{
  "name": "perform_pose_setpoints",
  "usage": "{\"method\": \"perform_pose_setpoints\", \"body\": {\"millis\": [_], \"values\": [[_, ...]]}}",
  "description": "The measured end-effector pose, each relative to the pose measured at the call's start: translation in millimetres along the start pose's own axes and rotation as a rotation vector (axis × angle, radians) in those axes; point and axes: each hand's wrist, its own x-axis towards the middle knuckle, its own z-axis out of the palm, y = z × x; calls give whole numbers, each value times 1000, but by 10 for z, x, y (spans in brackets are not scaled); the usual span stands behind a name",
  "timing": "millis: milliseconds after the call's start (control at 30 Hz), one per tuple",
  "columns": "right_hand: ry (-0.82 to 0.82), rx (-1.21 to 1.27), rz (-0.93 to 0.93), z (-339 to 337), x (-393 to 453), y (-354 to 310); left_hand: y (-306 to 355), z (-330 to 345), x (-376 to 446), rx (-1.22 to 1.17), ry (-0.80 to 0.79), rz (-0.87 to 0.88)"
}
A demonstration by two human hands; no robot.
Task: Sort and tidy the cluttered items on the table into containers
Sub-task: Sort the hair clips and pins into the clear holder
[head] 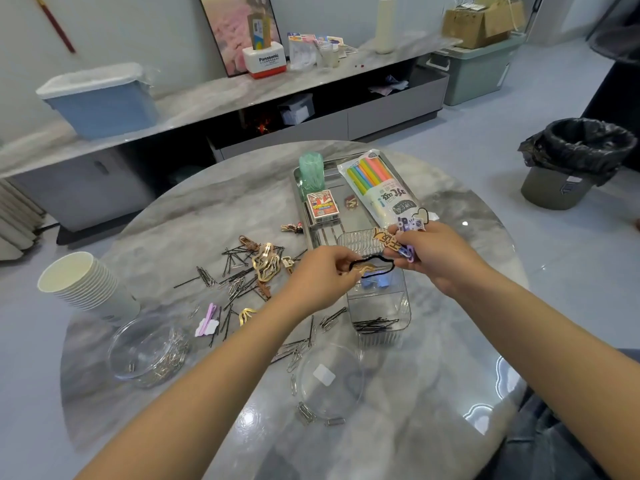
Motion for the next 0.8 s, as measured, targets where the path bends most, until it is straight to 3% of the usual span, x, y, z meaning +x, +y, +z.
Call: {"method": "perform_pose_setpoints", "body": {"millis": [233, 400, 533, 633, 800], "values": [[-2, -8, -6, -7, 15, 2, -10, 96, -13, 118, 11, 63], [-16, -39, -19, 13, 9, 18, 23, 125, -19, 97, 121, 91], [-18, -76, -24, 12, 17, 25, 4, 135, -23, 102, 113, 112], [-39, -256, -47, 7, 33, 62, -37, 130, -40, 110, 138, 135], [-69, -877, -235, 47, 8, 129, -143, 152, -86, 127, 180, 129]]}}
